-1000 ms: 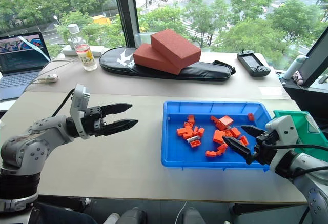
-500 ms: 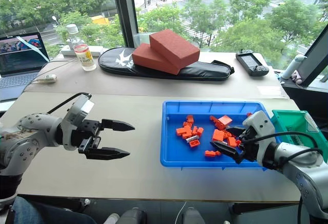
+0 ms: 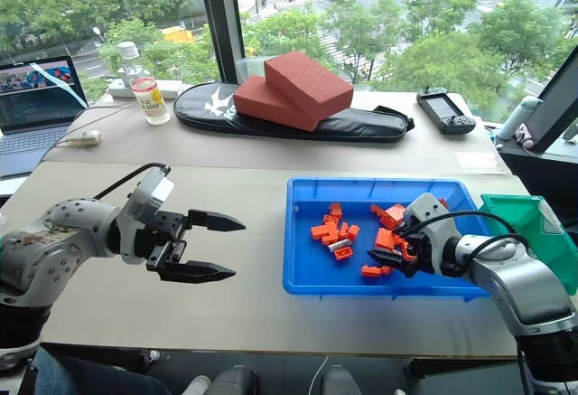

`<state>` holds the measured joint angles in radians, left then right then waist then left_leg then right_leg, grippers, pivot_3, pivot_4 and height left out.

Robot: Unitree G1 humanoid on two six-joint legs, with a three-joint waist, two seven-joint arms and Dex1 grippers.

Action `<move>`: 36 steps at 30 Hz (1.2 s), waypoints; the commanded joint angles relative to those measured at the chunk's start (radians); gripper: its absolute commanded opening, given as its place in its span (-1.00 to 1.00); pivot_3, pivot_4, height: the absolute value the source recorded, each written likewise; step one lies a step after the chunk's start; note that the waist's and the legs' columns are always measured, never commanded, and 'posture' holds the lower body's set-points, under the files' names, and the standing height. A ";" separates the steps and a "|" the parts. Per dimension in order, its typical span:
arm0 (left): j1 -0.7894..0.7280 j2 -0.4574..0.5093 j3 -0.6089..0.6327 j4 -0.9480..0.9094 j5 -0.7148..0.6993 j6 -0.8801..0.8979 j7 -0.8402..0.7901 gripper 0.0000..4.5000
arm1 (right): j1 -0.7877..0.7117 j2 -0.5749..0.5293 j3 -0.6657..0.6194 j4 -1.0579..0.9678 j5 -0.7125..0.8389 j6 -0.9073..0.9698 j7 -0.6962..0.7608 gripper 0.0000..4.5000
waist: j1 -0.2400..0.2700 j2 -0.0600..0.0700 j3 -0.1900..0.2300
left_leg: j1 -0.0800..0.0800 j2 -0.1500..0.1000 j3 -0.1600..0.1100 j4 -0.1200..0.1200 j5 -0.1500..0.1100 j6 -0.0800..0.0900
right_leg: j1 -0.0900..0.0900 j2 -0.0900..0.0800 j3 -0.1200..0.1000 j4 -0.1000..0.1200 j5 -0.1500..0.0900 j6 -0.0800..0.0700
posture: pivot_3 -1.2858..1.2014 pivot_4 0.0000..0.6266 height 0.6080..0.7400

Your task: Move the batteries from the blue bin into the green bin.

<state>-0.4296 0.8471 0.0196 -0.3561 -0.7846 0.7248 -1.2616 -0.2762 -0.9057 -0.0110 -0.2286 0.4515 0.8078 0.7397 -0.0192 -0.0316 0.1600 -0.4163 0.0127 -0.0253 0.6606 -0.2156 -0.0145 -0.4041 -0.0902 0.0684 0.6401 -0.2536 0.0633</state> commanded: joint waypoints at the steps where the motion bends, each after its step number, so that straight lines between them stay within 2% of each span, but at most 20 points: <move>1: 0.012 0.006 0.028 -0.033 -0.012 -0.010 0.010 1.00 | -0.025 0.005 0.010 0.011 -0.035 -0.034 0.014 0.92 | 0.001 0.000 0.000 | 0.000 0.000 0.000 0.000 0.000 0.000 | 0.000 0.000 0.000 0.000 0.000 0.000 | 0.03 -0.52 1.00; 13: 0.045 0.014 0.045 -0.057 -0.021 -0.008 0.032 1.00 | -0.054 0.029 0.054 0.067 -0.107 -0.060 0.039 0.92 | -0.002 0.000 0.000 | 0.000 0.000 0.000 0.000 0.000 0.000 | 0.000 0.000 0.000 0.000 0.000 0.000 | 0.03 -0.52 1.00; 25: 0.057 0.015 0.043 -0.057 -0.010 -0.018 0.032 1.00 | -0.058 0.049 0.005 0.035 -0.110 -0.052 0.027 -0.87 | -0.002 0.000 0.000 | 0.000 0.000 0.000 0.000 0.000 0.000 | 0.000 0.000 0.000 0.000 0.000 0.000 | 0.03 -0.52 1.00; 30: 0.063 0.014 0.040 -0.053 -0.002 -0.025 0.029 1.00 | -0.052 0.032 -0.067 -0.027 -0.078 -0.004 0.019 -0.87 | -0.001 0.000 0.000 | 0.000 0.000 0.000 0.000 0.000 0.000 | 0.000 0.000 0.000 0.000 0.000 0.000 | 0.03 -0.52 1.00; 36: 0.057 0.010 0.029 -0.041 0.009 -0.035 0.023 1.00 | -0.037 0.030 -0.096 -0.065 -0.066 0.045 -0.001 -0.87 | -0.003 0.000 0.000 | 0.000 0.000 0.000 0.000 0.000 0.000 | 0.000 0.000 0.000 0.000 0.000 0.000 | 0.03 -0.52 1.00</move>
<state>-0.3685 0.8490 0.0364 -0.3823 -0.7792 0.7157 -1.2298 -0.3127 -0.8608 -0.0613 -0.2577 0.3780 0.8326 0.7536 -0.0217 -0.0314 0.1601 -0.4162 0.0128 -0.0251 0.6606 -0.2156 -0.0145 -0.4043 -0.0902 0.0684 0.6404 -0.2536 0.0633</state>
